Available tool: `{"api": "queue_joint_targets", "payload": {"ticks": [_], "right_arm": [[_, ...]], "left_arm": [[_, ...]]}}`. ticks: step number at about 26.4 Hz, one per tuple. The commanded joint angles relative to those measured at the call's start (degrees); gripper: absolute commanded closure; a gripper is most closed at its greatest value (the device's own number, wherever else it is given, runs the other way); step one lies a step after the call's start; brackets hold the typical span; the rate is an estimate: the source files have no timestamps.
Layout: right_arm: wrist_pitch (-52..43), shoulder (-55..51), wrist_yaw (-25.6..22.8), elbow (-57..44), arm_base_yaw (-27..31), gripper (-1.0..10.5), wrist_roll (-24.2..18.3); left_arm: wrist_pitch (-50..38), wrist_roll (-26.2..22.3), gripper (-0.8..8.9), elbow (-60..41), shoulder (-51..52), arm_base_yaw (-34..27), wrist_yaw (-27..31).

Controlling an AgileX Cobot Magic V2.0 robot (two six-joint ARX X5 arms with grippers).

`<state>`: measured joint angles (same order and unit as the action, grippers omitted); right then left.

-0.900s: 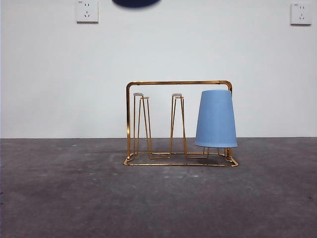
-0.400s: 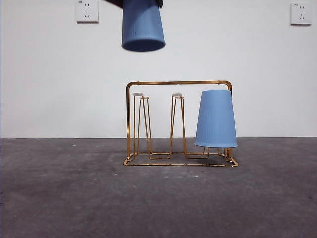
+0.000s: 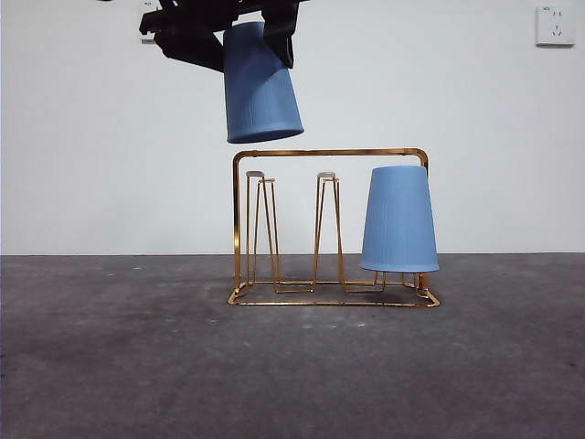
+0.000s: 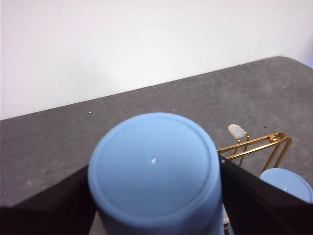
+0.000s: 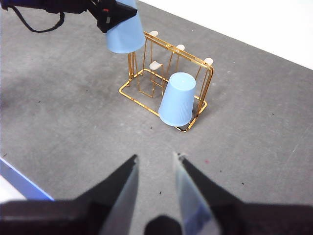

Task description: Pick up cup 1,put cup 1 in the cup rack,pick up cup 2,put cup 2 in the cup rack

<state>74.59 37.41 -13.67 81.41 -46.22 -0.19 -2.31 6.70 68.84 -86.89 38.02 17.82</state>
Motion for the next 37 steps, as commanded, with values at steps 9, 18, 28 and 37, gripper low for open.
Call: {"api": "queue_joint_targets", "payload": {"ticks": [9, 18, 28, 37], "right_arm": [[0.35, -0.20, -0.04, -0.24, 0.04, 8.3, 0.66], [0.57, -0.20, -0.02, -0.24, 0.04, 8.3, 1.68], [1.79, -0.20, -0.02, -0.24, 0.04, 8.3, 3.02], [1.77, -0.20, -0.04, -0.24, 0.04, 8.3, 2.97]], "left_arm": [[-3.45, 0.55, 8.20, -4.63, -0.59, -2.47, -0.35], [-5.44, 0.83, 8.20, -4.63, -6.08, -2.89, -3.02], [-5.03, 1.64, 8.20, -4.63, -11.87, -2.73, -3.02], [-0.94, 5.35, 8.11, -4.63, -16.28, -2.69, -3.23]]}}
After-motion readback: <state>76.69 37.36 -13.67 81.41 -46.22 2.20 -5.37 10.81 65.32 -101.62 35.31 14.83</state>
